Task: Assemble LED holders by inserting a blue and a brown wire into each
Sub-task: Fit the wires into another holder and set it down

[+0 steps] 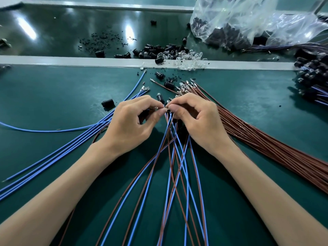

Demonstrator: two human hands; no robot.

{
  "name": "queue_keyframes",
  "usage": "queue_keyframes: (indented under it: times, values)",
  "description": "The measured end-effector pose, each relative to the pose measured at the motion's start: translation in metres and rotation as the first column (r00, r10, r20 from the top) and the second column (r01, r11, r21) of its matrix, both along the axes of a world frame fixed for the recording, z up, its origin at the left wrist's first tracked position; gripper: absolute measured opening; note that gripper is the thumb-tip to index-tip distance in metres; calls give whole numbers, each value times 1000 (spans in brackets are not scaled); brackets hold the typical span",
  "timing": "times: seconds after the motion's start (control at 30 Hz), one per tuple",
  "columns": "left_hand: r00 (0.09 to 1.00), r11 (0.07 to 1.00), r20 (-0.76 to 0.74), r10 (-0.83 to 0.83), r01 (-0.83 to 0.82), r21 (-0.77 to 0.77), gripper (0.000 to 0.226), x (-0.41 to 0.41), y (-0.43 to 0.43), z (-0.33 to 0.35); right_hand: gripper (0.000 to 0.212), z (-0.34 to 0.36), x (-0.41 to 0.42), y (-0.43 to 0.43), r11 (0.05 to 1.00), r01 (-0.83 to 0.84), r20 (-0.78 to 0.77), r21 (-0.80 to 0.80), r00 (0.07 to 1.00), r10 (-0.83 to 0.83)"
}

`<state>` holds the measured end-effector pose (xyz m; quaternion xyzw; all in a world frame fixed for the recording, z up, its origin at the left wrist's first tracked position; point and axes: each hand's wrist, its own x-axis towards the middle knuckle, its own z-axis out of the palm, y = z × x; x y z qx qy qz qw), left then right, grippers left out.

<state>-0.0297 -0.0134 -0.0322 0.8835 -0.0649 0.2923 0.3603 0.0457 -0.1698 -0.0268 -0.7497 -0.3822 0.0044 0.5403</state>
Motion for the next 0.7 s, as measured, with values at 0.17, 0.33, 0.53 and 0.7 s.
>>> queue_keyframes:
  times: [0.17, 0.33, 0.53, 0.7]
  values:
    - [999, 998, 18, -31, 32, -53, 14, -1, 1, 0, 12, 0, -1, 3, 970, 13, -227, 243, 973, 43]
    - [998, 997, 17, -55, 56, -56, 10, 0, 1, 0, 19, 1, -1, 2, 966, -76, -323, 246, 934, 155]
    - [997, 994, 11, -78, 79, -73, 8, -1, 1, 0, 16, 2, -3, 2, 968, -47, -333, 248, 934, 130]
    - [997, 993, -3, -78, 78, -91, 8, -2, 0, 1, 20, 0, -5, 3, 964, 7, -354, 267, 931, 91]
